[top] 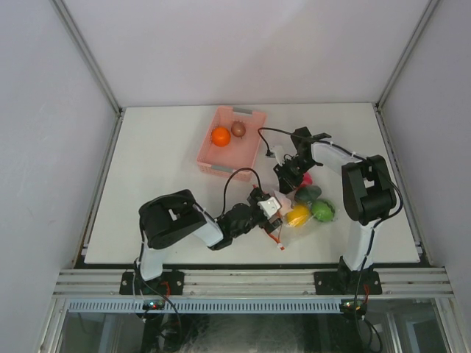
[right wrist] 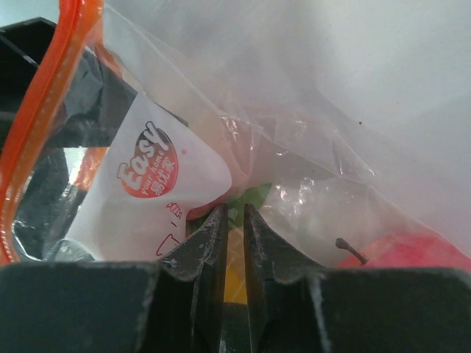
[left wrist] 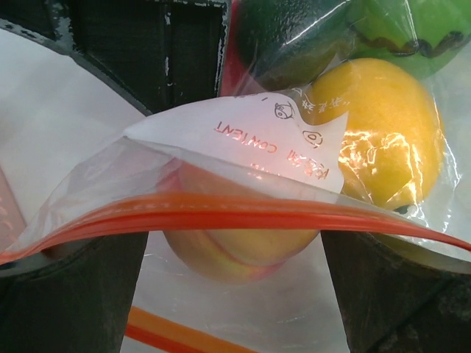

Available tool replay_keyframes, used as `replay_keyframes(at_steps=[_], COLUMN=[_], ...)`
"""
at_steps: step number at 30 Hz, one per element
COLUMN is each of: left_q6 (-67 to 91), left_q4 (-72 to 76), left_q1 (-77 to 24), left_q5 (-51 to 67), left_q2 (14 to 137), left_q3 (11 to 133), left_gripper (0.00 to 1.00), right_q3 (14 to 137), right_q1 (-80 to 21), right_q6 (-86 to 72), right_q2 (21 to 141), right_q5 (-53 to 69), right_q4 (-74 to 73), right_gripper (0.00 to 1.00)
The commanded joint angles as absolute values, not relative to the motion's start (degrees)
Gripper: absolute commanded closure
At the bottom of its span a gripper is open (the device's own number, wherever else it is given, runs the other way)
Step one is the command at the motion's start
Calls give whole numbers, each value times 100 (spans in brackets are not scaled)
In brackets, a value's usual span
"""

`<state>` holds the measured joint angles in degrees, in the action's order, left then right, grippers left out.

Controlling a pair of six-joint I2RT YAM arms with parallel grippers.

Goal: Open the zip-top bag and remove the fake food
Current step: Pick up the fake fruit from the zipper food storage bag.

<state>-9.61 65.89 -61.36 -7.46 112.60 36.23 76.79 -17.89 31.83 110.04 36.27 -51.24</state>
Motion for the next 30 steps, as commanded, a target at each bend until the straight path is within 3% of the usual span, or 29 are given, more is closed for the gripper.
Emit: replay_keyframes(at_steps=[1, 9, 18, 22, 24, 30], left_q6=[-910, -797, -792, -815, -807, -606], left_q4=[6815, 6802, 6810, 6879, 6883, 6779], left_q1=[-6097, -6093, -6098, -6092, -6095, -6100], left_q5=[-1185, -1257, -1195, -1121, -1043, -795], left_q2=[11392, 11409, 11243, 11029, 10876, 10344], left_q3=[3959, 4025, 3857, 3630, 3473, 2935], left_gripper=[0, 12, 54, 67, 72, 75], right_q3=[7850, 7889, 7885, 7897, 7891, 7890], right_q1=[-1907, -1941, -1950, -1936, -1901, -1714], right_q6=[3305, 3348, 3349, 3318, 3268, 3176], right_q2=[11048, 11107, 11104, 11089, 11061, 10983], right_q5=[3903, 3918, 3886, 3812, 3764, 3768], right_q4=[-5430, -5506, -5512, -5475, -5431, -5354], right_gripper=[86, 86, 86, 86, 86, 85])
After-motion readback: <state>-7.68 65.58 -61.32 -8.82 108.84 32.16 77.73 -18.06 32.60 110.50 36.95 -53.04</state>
